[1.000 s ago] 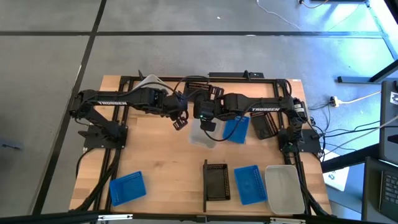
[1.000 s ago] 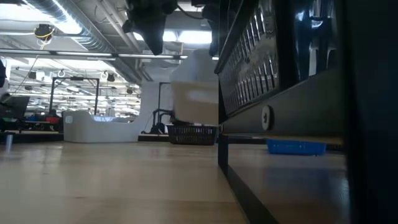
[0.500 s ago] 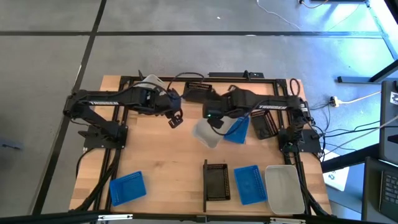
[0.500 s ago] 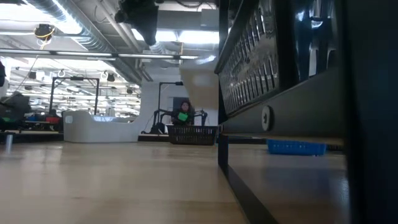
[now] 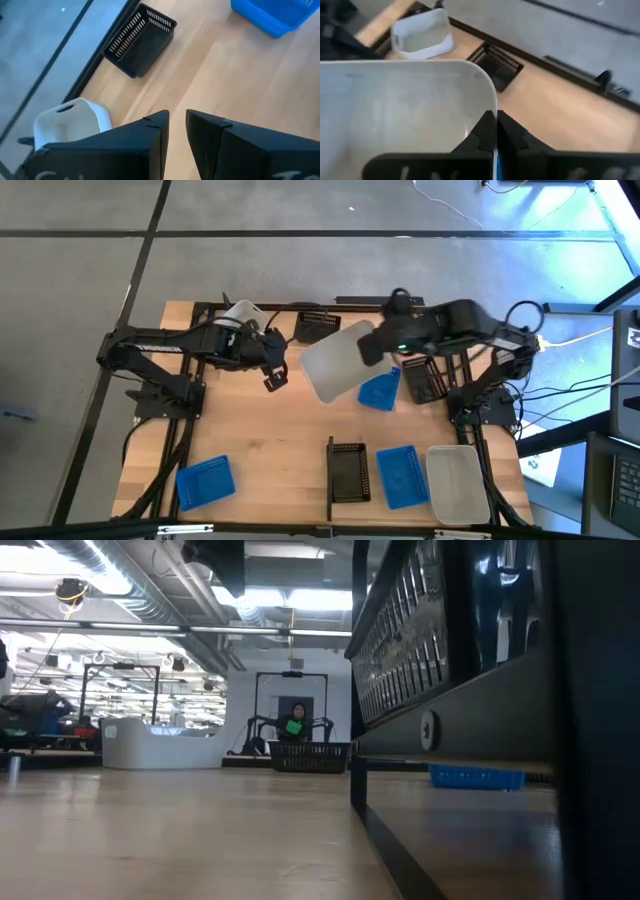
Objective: Stack baskets on shelf by color
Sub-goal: Stack the bottom gray bin on top of the gray bin on the shelf
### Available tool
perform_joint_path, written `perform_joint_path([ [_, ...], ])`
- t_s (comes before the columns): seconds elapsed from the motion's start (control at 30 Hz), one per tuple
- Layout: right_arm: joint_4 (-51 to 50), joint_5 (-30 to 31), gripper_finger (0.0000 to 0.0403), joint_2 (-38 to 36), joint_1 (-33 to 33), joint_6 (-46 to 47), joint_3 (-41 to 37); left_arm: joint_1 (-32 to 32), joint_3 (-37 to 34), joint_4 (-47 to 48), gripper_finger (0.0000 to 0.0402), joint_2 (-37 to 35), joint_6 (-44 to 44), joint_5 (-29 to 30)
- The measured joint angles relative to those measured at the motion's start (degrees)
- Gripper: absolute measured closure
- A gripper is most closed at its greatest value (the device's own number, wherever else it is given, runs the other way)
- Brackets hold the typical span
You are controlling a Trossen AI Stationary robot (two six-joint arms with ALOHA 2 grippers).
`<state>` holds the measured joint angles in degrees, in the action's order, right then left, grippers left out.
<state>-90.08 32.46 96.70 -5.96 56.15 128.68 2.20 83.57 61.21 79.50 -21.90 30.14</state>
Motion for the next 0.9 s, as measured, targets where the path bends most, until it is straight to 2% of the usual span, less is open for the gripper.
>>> perform_joint_path([
  [0.23,0.10,-7.13,0.0403,-7.56,-1.71,8.46,-3.10,1.20,0.00,0.09,0.0345,-0.11,3.05,0.89],
  [0.43,-0.09,-13.88,0.0403,-15.24,-5.77,17.89,-12.84,1.31,0.00,0.16,0.0345,-0.58,5.91,1.00],
  [0.6,0.00,-23.64,0.0403,-20.22,-8.93,28.46,-21.21,1.31,0.00,0.35,0.0345,-0.95,6.02,0.98],
  [0.83,0.07,-32.90,0.0403,-25.13,-12.02,43.76,-29.46,1.31,0.00,0.35,0.0345,-0.94,6.02,0.97],
  [0.9,0.06,-38.41,0.0403,-26.11,-12.84,47.65,-31.08,1.31,0.00,0.35,0.0345,-0.94,6.02,0.94],
])
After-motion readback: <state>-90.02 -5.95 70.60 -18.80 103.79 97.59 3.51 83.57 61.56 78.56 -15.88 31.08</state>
